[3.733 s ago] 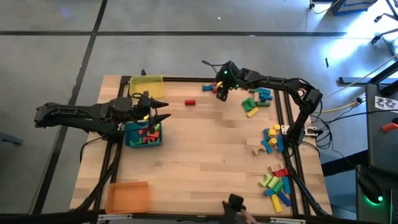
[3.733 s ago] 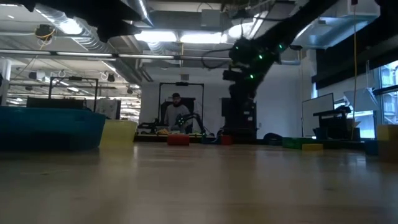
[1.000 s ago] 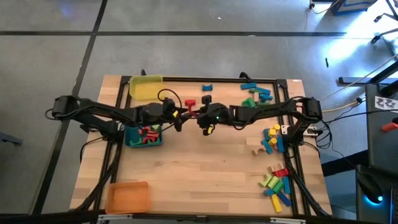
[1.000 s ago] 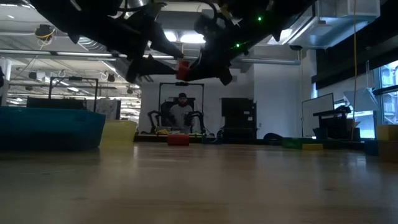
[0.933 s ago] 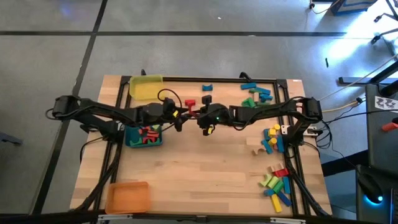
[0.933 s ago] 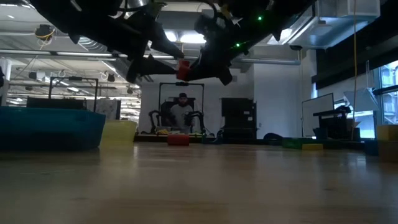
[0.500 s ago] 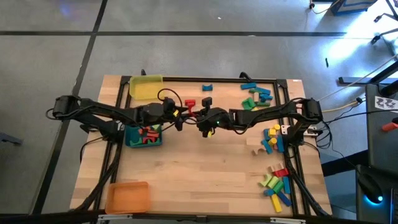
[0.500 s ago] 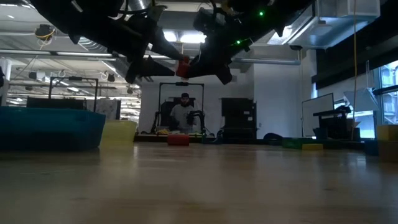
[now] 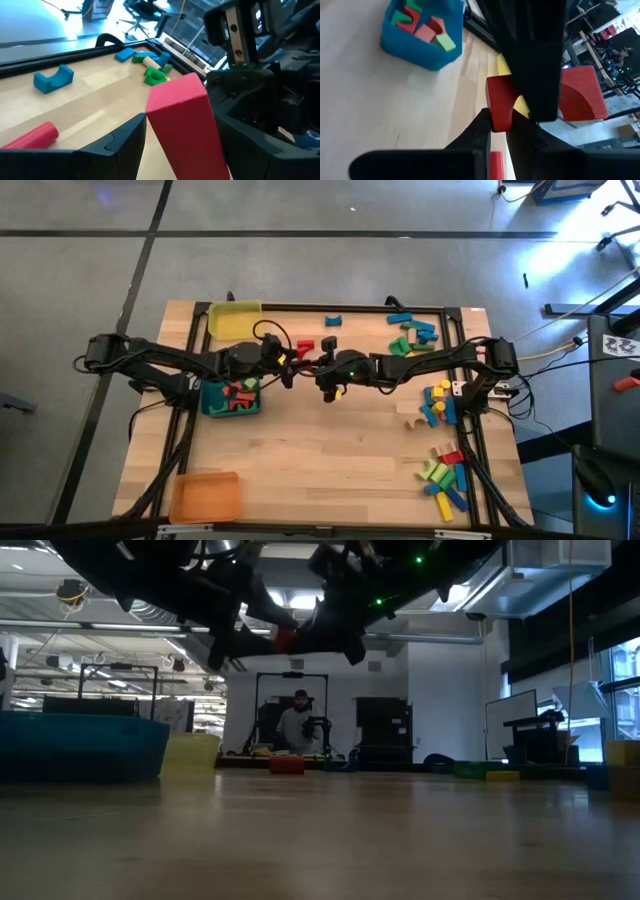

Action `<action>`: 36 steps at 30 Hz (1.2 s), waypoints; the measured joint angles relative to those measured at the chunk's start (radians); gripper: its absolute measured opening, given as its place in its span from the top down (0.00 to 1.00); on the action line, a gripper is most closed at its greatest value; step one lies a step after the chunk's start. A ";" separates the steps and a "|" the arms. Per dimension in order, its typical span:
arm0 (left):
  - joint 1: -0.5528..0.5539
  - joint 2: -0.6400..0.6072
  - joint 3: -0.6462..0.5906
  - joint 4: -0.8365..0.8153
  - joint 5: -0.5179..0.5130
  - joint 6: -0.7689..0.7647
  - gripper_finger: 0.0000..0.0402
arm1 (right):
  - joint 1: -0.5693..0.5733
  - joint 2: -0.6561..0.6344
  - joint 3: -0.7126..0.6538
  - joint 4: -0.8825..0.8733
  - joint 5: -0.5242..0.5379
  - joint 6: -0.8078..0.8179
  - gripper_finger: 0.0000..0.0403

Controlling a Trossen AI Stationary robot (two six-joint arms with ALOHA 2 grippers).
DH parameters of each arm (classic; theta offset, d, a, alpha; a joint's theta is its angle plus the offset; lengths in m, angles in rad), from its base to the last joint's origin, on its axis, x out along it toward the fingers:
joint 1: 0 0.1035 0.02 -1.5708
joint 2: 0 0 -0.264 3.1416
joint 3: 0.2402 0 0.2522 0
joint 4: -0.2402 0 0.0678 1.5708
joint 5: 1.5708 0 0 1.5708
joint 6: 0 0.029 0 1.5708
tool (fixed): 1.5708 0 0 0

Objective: Sort blocks by size
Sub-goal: Put the red arch block into the blue bin

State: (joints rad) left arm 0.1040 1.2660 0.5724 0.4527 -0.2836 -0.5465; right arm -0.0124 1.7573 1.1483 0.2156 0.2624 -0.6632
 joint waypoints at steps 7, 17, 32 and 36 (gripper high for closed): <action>-0.002 -0.001 0.001 0.004 0.008 0.011 0.60 | -0.001 0.001 -0.001 0.011 -0.011 0.013 0.88; -0.031 -0.052 -0.003 -0.031 -0.002 0.176 0.70 | 0.053 -0.034 0.001 -0.058 0.110 0.121 0.63; -0.166 -0.326 0.244 -1.000 -0.007 0.274 0.70 | 0.130 -0.206 0.001 -0.589 -0.091 0.404 0.36; -0.189 -0.314 0.309 -1.273 -0.008 0.176 0.70 | 0.130 -0.179 -0.008 -0.604 -0.095 0.469 0.37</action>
State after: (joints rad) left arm -0.0852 0.9518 0.8814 -0.8201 -0.2916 -0.3705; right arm 0.1181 1.5784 1.1405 -0.3880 0.1673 -0.1943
